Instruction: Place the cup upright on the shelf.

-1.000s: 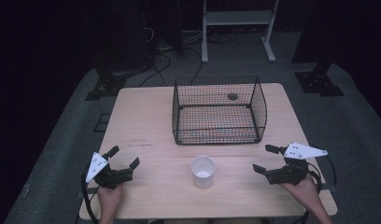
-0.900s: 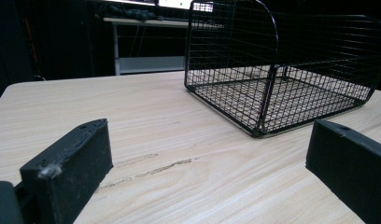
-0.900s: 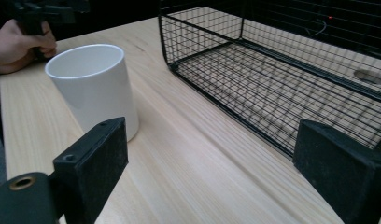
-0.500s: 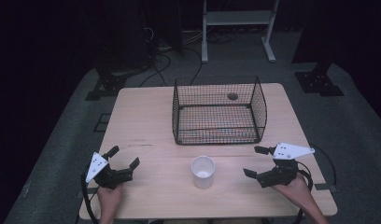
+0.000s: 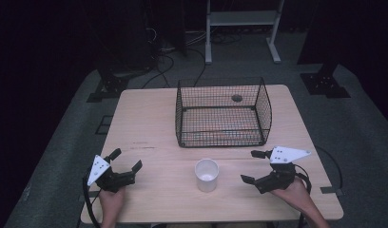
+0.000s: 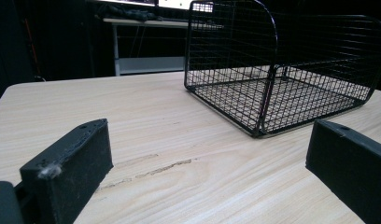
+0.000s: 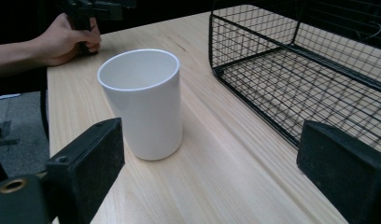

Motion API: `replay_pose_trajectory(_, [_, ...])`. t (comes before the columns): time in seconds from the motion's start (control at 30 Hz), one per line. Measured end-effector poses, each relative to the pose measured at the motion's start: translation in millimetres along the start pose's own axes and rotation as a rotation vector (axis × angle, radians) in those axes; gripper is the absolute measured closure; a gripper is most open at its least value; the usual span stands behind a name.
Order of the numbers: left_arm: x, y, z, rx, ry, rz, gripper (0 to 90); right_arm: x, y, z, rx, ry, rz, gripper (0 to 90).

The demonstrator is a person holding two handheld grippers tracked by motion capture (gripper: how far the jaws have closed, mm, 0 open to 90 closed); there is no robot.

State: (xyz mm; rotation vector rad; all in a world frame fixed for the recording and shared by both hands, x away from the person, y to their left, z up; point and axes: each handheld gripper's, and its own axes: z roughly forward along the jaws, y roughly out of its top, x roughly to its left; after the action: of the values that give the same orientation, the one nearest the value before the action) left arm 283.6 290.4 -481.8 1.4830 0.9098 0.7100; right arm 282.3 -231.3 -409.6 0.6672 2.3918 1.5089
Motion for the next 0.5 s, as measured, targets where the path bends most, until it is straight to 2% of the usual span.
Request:
replay_pose_trajectory(0.1, [0.0, 0.0, -0.1, 0.001, 0.0, 0.0, 0.0, 2.2, 1.7, 3.5, 0.008, 0.008, -0.007, 3.8])
replay_pose_trajectory(0.5, [0.2, 0.2, -0.3, -0.001, 0.0, 0.001, 0.0, 10.4, 9.2, 18.6, 0.031, 0.054, -0.028, 2.4])
